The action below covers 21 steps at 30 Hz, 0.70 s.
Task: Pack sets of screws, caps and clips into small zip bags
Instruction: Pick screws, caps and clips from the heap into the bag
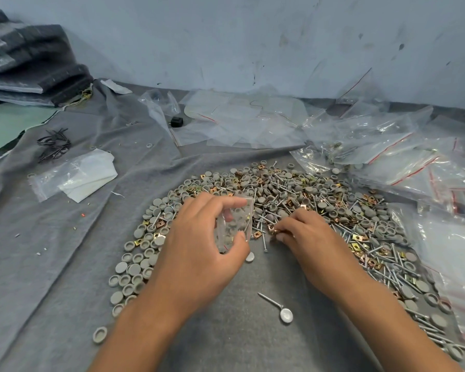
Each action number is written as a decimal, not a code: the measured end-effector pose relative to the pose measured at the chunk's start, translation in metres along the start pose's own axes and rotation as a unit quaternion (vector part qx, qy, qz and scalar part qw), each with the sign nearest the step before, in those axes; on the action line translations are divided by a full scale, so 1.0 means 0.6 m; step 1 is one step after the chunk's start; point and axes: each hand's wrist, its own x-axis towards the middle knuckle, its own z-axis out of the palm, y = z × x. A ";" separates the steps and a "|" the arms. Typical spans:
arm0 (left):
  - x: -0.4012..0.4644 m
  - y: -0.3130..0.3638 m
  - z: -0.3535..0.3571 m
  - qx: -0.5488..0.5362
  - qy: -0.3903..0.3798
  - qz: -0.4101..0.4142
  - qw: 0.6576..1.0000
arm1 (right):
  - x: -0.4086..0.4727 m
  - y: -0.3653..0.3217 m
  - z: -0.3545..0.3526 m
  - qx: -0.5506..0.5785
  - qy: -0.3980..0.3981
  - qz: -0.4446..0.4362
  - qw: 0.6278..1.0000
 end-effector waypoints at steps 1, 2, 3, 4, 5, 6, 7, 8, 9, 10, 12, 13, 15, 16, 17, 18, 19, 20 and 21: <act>-0.001 0.000 0.001 0.002 -0.003 0.003 1.000 | 0.001 0.003 -0.001 0.006 -0.006 0.005 1.000; -0.001 0.001 0.001 0.004 -0.007 0.005 1.000 | 0.000 0.004 -0.003 0.015 -0.014 0.010 1.000; -0.002 0.002 0.002 0.004 -0.011 0.006 1.000 | -0.001 0.003 -0.005 0.024 -0.020 0.013 0.999; -0.001 0.002 0.002 0.003 -0.014 0.006 1.000 | -0.003 0.000 -0.007 0.028 -0.024 0.012 0.999; -0.002 0.002 0.001 0.004 -0.016 0.006 1.000 | -0.004 -0.004 -0.009 0.026 -0.029 0.006 0.999; -0.002 0.002 0.001 0.004 -0.018 0.007 1.000 | -0.006 -0.009 -0.010 0.022 -0.034 -0.003 0.999; -0.002 0.002 0.001 0.006 -0.019 0.007 1.000 | -0.007 -0.014 -0.010 0.019 -0.040 -0.010 0.999; -0.002 0.003 0.001 0.006 -0.020 0.007 1.000 | -0.008 -0.018 -0.011 0.017 -0.046 -0.014 0.999; -0.002 0.003 0.001 0.007 -0.021 0.006 1.000 | -0.008 -0.021 -0.012 0.014 -0.053 -0.015 0.998; -0.002 0.004 0.001 0.007 -0.023 0.005 1.000 | -0.009 -0.022 -0.012 0.008 -0.060 -0.015 0.998; -0.002 0.003 0.002 0.006 -0.023 0.006 1.000 | -0.011 -0.023 -0.011 -0.012 -0.075 -0.012 0.997; -0.002 0.003 0.002 0.006 -0.024 0.006 1.000 | -0.013 -0.023 -0.010 -0.022 -0.081 -0.010 0.996; -0.002 0.003 0.002 0.008 -0.026 0.005 1.000 | -0.020 -0.025 -0.009 -0.032 -0.080 -0.009 0.996; -0.002 0.003 0.002 0.008 -0.027 0.004 1.000 | -0.024 -0.025 -0.008 -0.032 -0.079 -0.010 0.996; -0.002 0.002 0.002 0.008 -0.027 0.004 1.000 | -0.026 -0.024 -0.008 -0.026 -0.079 -0.012 0.996; -0.002 0.003 0.002 0.008 -0.028 0.004 1.000 | -0.027 -0.023 -0.009 -0.009 -0.078 -0.012 0.997; -0.003 0.003 0.003 0.008 -0.030 0.004 0.999 | -0.028 -0.023 -0.013 0.027 -0.068 -0.012 0.997; -0.003 0.004 0.003 0.009 -0.035 0.004 0.999 | -0.027 -0.024 -0.019 0.071 -0.043 -0.011 0.997; -0.004 0.004 0.004 0.010 -0.041 0.006 0.999 | -0.026 -0.028 -0.029 0.115 0.005 -0.014 0.993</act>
